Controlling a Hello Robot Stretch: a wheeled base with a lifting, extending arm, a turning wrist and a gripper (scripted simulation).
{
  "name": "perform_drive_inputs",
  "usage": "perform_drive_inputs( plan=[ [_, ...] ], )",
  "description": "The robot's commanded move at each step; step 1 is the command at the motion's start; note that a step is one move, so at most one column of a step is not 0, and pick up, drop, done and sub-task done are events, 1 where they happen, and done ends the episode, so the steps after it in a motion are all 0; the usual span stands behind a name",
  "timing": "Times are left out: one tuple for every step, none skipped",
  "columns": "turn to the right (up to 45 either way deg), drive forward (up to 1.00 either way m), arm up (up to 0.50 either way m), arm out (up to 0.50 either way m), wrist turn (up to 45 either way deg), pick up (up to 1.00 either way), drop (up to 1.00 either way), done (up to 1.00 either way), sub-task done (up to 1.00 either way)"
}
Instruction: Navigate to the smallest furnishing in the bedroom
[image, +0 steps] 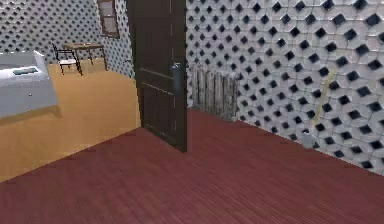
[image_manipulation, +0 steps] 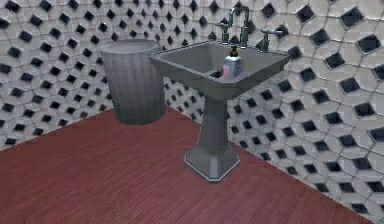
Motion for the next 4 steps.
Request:
perform_drive_inputs(
  plan=[
    [45.0, 0.0, 0.0, 0.0, 0.0, 0.0, 0.0, 0.0, 0.0],
    [0.0, 0.05, 0.0, 0.0, 0.0, 0.0, 0.0, 0.0, 0.0],
    [-45.0, 0.0, 0.0, 0.0, 0.0, 0.0, 0.0, 0.0, 0.0],
    [-33.0, 0.0, 0.0, 0.0, 0.0, 0.0, 0.0, 0.0, 0.0]
  ],
)
